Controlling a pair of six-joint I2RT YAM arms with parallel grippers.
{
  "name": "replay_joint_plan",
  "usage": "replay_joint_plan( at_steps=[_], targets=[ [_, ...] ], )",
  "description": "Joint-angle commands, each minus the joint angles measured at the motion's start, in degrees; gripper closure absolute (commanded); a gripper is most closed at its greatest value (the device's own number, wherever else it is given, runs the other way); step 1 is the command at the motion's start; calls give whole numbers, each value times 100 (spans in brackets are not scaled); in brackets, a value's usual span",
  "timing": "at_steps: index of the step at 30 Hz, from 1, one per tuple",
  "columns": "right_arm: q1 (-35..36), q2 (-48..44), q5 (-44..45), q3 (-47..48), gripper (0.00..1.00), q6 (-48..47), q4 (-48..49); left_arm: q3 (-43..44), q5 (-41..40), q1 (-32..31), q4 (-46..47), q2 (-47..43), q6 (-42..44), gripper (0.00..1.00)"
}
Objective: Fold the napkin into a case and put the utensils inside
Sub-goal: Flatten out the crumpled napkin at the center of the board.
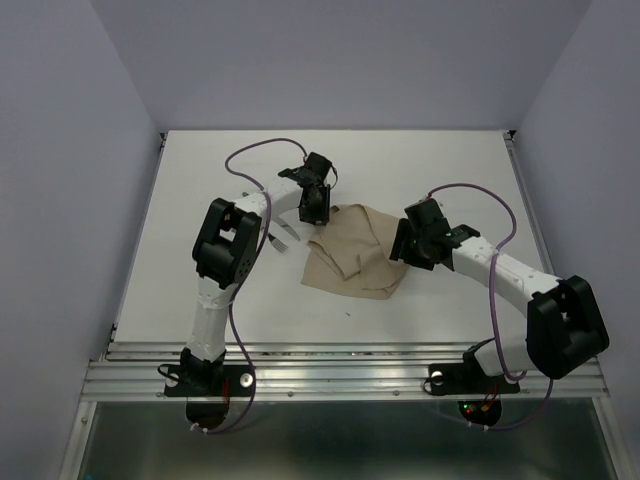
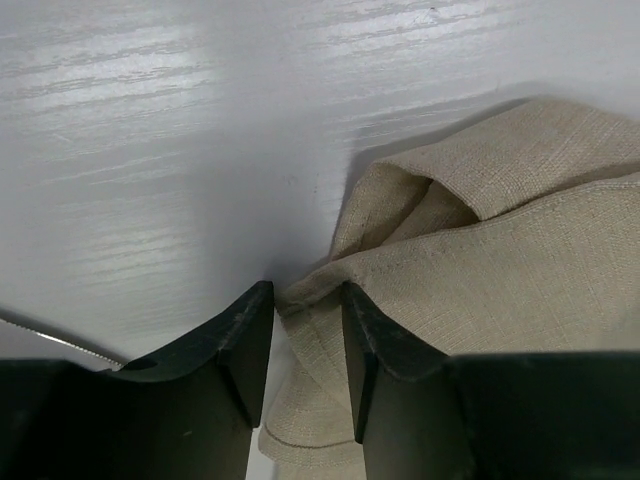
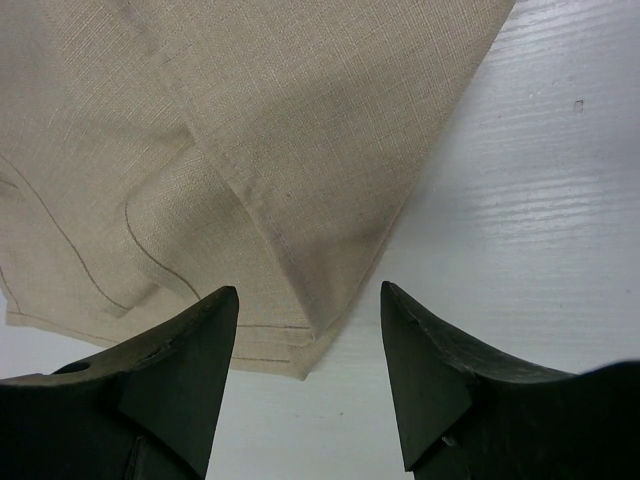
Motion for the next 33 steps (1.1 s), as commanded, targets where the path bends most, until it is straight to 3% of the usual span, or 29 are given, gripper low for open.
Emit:
replay_joint_plan(
  at_steps=[1, 5, 8, 11, 25, 33],
  targets=[
    [-24, -91, 179, 258, 36, 37, 13, 37, 175, -2, -10, -102, 62, 60],
    [-24, -82, 197, 267, 36, 45, 4, 10, 290, 7, -2, -163, 54, 66],
    [-24, -82, 206, 267, 36, 63, 4, -51, 360, 7, 25, -243, 27, 79],
    [-24, -65, 223, 302, 36, 54, -14, -86, 334, 7, 7, -330, -51, 99],
    [-24, -12, 285, 153, 34, -78, -181, -570, 289, 7, 69, -1788, -263, 100],
    [133, 172, 197, -58, 36, 10, 21, -570, 579, 7, 113, -1930, -324, 100]
  ],
)
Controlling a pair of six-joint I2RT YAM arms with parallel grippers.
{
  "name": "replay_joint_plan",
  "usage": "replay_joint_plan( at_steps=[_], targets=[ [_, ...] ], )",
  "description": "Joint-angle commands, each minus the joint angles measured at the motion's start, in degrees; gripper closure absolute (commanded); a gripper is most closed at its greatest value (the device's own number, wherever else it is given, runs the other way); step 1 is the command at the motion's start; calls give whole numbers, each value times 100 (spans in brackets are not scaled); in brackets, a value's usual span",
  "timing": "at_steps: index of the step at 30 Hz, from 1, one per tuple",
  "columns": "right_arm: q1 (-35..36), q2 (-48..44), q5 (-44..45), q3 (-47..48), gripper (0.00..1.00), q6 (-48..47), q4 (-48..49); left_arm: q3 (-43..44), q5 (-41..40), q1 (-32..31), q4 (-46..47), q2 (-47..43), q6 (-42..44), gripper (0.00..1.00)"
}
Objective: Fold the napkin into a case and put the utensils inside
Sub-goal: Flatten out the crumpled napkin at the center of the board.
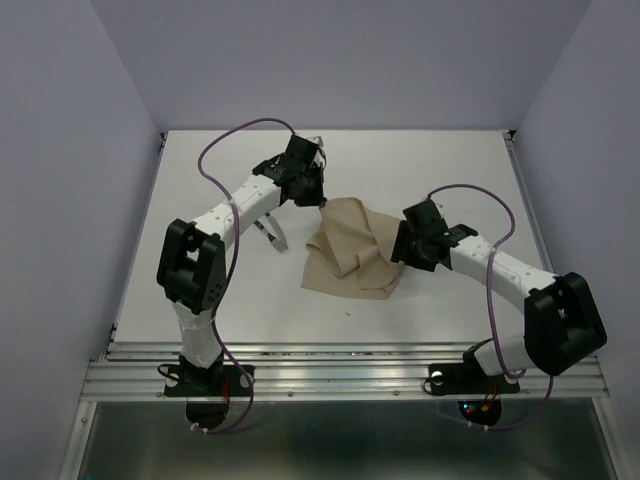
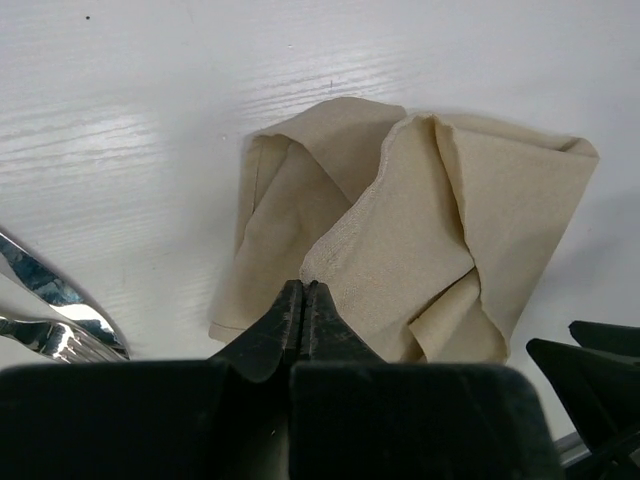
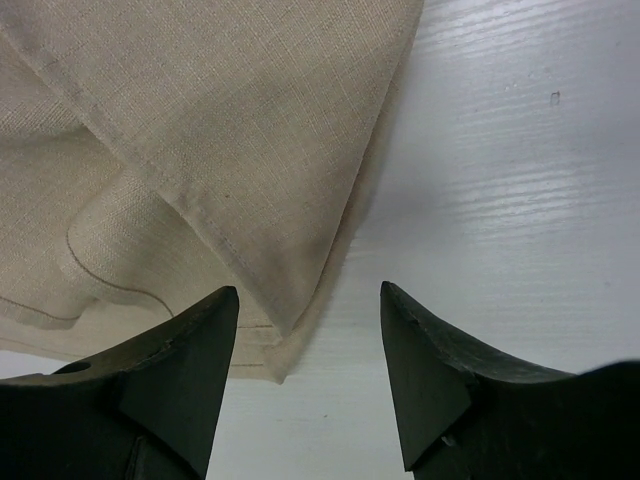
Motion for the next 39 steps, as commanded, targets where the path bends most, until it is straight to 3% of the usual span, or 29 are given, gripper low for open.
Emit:
replay_joint_plan(
  at_steps=[1, 8, 11, 12, 13, 15, 16, 19, 22, 25, 31, 33, 34, 35, 37, 39],
  targets=[
    [123, 150, -9, -87, 36, 36, 183, -2, 225, 7, 36, -168, -71, 100],
    [439, 581, -35, -8, 37, 54, 464, 69, 252, 7, 28, -169, -62, 100],
    [439, 818, 87, -34, 42, 124, 535, 86, 322, 7, 45, -169, -80, 100],
    [439, 836, 210, -34, 48, 168, 518, 104, 340, 7, 28, -169, -88, 100],
    [439, 749, 368, -60, 62, 334, 509, 113, 358, 7, 27, -177, -97, 100],
    [439, 565, 737, -113, 75, 405, 587, 121, 323, 7, 19, -204, -80, 100],
    [439, 477, 843, -105, 88, 449, 579, 130, 262, 7, 1, -239, -80, 100],
    [439, 222, 1265, 62, 99, 371, 509, 218, 191, 33, -78, -283, -36, 100],
    [439, 177, 1704, 343, 99, -23, 500, 455, -27, 95, -131, -300, 17, 100],
    [98, 379, 1969, 1019, 99, -549, 429, 798, -502, 138, -298, -318, 87, 100],
    [-1245, 1264, 1759, 3319, 99, -1728, 684, 2052, -224, 717, -43, 119, 263, 100],
    [-1467, 1529, 1626, 4198, 99, -1931, 693, 3176, -30, 894, -17, 375, 263, 100],
    [-1520, 1661, 1617, 5090, 99, -2158, 693, 3580, 197, 964, -8, 663, 254, 100],
    [-1573, 1880, 1635, 5542, 99, -2291, 684, 4463, 287, 1095, 1, 788, 202, 100],
    [-1573, 2013, 1679, 6638, 98, -2598, 684, 5207, 628, 1193, 88, 1104, 123, 100],
    [-1573, 2049, 1731, 7092, 96, -2819, 684, 5562, 927, 1290, 526, 1001, 9, 100]
  ],
)
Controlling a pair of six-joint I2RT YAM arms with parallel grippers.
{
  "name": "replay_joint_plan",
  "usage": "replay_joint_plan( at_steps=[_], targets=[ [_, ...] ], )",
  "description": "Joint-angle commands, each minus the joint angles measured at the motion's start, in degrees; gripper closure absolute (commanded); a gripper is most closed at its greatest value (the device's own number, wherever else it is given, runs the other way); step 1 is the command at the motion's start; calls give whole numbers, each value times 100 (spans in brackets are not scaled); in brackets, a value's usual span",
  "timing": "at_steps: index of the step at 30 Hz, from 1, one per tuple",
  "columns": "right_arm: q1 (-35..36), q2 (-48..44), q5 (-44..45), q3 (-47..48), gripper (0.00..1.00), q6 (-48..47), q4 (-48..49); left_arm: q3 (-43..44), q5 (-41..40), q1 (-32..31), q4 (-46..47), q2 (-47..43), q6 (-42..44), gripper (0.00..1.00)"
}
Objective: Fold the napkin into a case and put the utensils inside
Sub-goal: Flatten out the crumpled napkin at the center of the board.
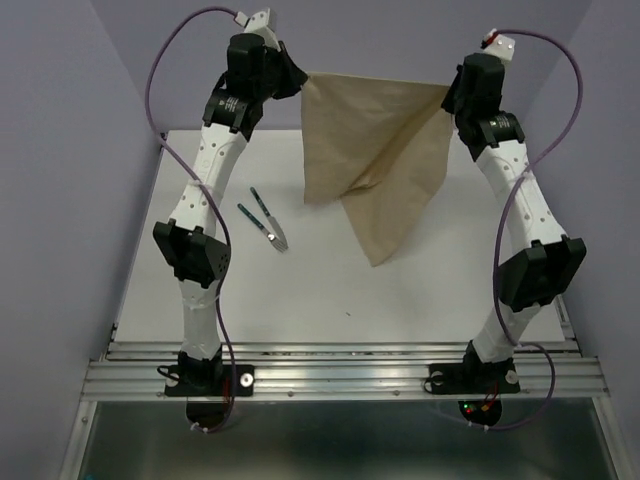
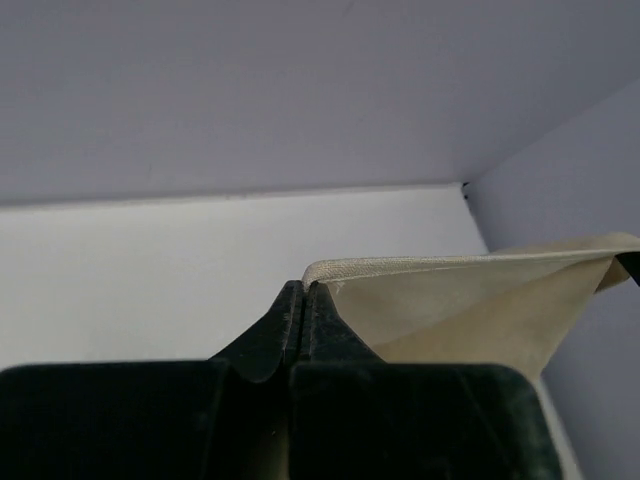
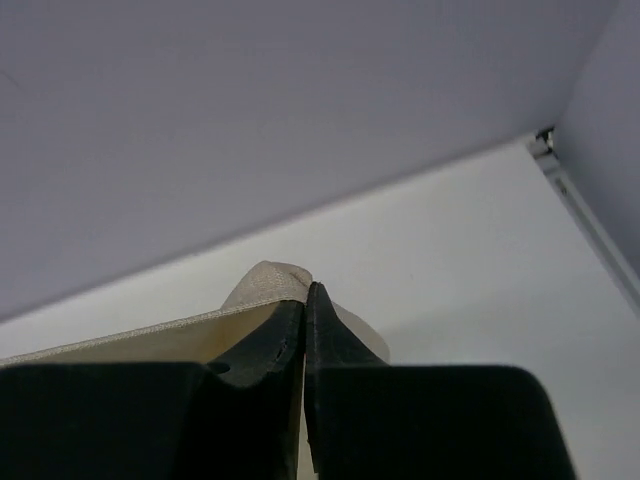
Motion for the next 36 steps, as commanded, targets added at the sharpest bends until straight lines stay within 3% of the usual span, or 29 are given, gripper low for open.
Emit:
replay_joint_plan(
  at_steps=[1, 5, 8, 11, 13, 14, 16, 18, 19, 20, 26, 36],
  targets=[
    [64, -235, 311, 1242, 96, -842, 273, 736, 592, 193, 805, -300, -73, 100],
    [64, -971, 329, 535, 96, -939, 659, -536, 882, 210, 1764, -1117, 32, 100],
    [64, -1938, 258, -1578, 96, -869, 985, -2132, 1041, 193, 1940, -1714, 313, 100],
    [64, -2773, 302, -2726, 96, -527, 916, -3365, 1032, 193, 2282, -2373, 525, 100],
    [64, -3369, 276, -3702, 97, -115, 653, -4909, 1128, 193, 2528, -2794, 473, 100],
    [64, -3564, 276, -4009, 95, 79, 530, -4916, 1164, 193, 2712, -2910, 403, 100],
    [64, -3925, 119, -4790, 86, 640, 214, -5862, 1286, 176, 2872, -3217, 279, 100],
    [64, -4330, -240, -5206, 60, 1072, -375, -6704, 1340, 106, 3048, -3359, 156, 100],
    [64, -4426, -330, -5530, 40, 1431, -542, -6926, 1357, 79, 3066, -3446, 121, 100],
    [64, -4532, -426, -5646, 35, 1591, -848, -7329, 1357, 18, 3066, -3456, 51, 100],
    [64, -4192, -278, -5745, 34, 1874, -1141, -8334, 1042, -281, 3171, -3456, -152, 100],
    [-401, -2705, -1121, -5980, 36, 2269, -756, -8537, 532, -308, 3084, -3500, -284, 100]
  ],
)
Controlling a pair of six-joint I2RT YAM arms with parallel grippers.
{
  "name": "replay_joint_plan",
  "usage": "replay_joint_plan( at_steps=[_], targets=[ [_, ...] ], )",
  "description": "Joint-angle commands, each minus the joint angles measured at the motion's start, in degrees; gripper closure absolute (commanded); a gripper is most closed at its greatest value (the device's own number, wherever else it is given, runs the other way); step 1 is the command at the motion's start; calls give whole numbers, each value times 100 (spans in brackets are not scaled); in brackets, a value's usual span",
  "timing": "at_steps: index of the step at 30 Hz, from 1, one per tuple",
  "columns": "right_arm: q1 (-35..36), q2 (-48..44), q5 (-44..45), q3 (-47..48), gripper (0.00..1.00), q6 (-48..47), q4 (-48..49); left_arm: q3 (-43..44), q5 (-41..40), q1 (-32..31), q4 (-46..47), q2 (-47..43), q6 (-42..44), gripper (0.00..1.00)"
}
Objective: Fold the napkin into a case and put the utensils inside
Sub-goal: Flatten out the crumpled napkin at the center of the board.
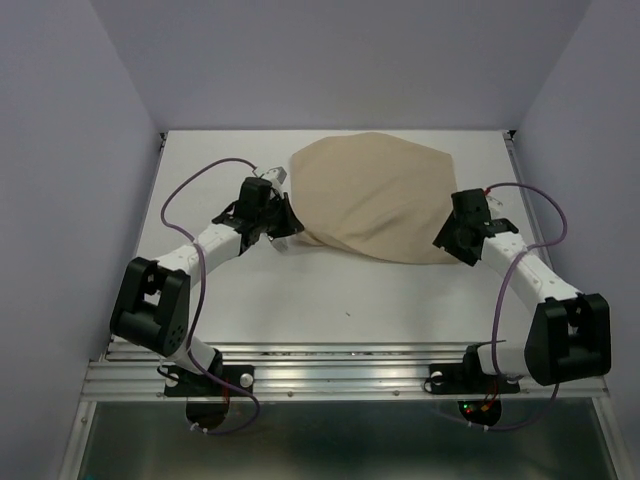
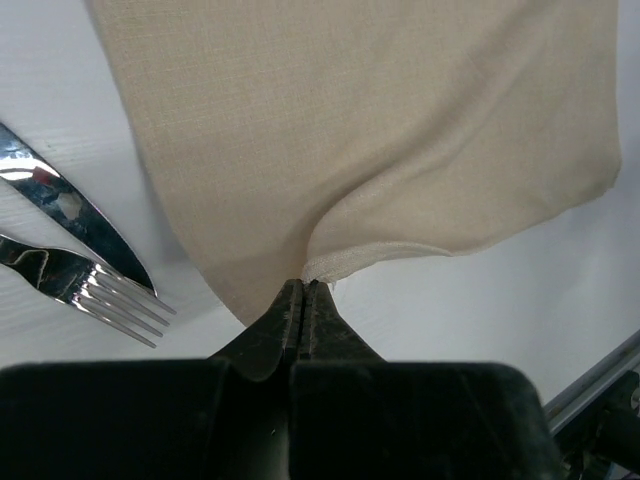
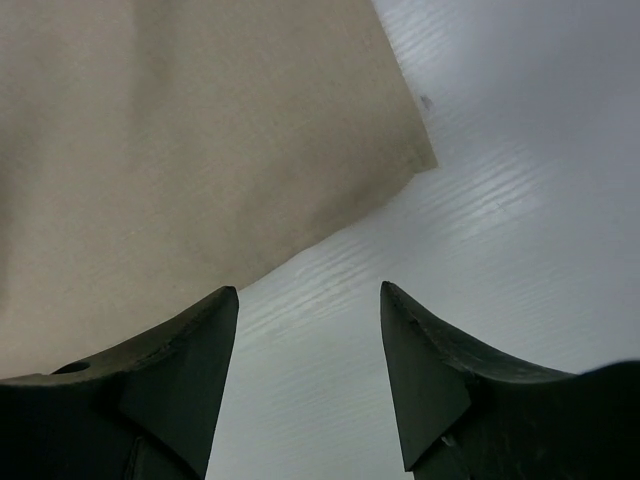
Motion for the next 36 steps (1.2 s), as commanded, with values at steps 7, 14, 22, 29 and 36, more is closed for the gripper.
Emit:
replay_joint_plan(
  at_steps=[7, 14, 22, 29, 36],
  targets=[
    [-1306, 40, -1394, -976, 39, 337, 995, -90, -335, 18, 257, -309, -164, 100],
    [-1429, 611, -1332, -906, 41, 276, 1381, -28, -352, 18, 231, -300, -146, 100],
    [-1429, 1208, -1183, -669, 47, 126, 1795, -19, -326, 18, 187, -309, -146, 100],
    [-1429, 1350, -972, -615, 53, 73, 1953, 16, -361, 18, 117, -317, -111, 100],
    [-1482, 1394, -945, -580, 57, -32, 2024, -10, -308, 18, 108, -326, -164, 100]
  ],
)
